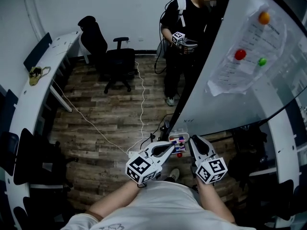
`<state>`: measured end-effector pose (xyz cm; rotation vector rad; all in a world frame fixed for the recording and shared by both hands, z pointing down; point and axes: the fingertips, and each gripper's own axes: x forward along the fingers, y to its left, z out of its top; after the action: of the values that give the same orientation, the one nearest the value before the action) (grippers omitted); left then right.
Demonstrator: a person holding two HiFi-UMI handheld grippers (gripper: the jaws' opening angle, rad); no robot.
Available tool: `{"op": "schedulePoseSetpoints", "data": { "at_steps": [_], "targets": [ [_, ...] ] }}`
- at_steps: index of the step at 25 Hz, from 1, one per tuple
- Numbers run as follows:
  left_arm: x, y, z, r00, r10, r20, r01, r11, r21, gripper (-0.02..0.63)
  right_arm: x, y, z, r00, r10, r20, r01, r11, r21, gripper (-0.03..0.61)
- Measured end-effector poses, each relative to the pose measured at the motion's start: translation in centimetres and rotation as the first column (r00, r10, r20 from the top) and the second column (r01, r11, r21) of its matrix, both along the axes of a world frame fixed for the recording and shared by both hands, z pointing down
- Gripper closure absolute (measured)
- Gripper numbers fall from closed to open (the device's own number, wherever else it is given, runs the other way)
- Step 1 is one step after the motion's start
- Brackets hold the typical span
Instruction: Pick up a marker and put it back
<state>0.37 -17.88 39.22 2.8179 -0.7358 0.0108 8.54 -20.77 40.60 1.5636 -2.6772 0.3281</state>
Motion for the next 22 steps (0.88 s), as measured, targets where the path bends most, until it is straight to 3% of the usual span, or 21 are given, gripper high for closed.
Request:
{"op": "schedulePoseSetpoints", "data": {
  "at_steps": [6, 12, 22],
  "targets": [
    [-0.7, -0.6, 1.1, 1.000, -0.027, -0.014, 0.027, 0.999, -0.026, 0.609, -1.0, -0.6, 2.2, 0.999, -0.041, -0.001, 0.041, 0.997, -0.062, 0.503],
    [-0.9, -1.9, 2.1, 0.999, -0.053, -0.012, 0.052, 0.998, -0.047, 0.609, -0.2, -2.3, 2.9, 0.999, -0.042, 0.008, 0.042, 0.997, -0.068, 0.503],
    [0.7, -2.1, 5.9, 0.997, -0.074, 0.024, 0.077, 0.985, -0.151, 0.609, 2.2, -2.4, 5.9, 0.999, -0.033, 0.017, 0.035, 0.989, -0.143, 0.503]
  ]
}}
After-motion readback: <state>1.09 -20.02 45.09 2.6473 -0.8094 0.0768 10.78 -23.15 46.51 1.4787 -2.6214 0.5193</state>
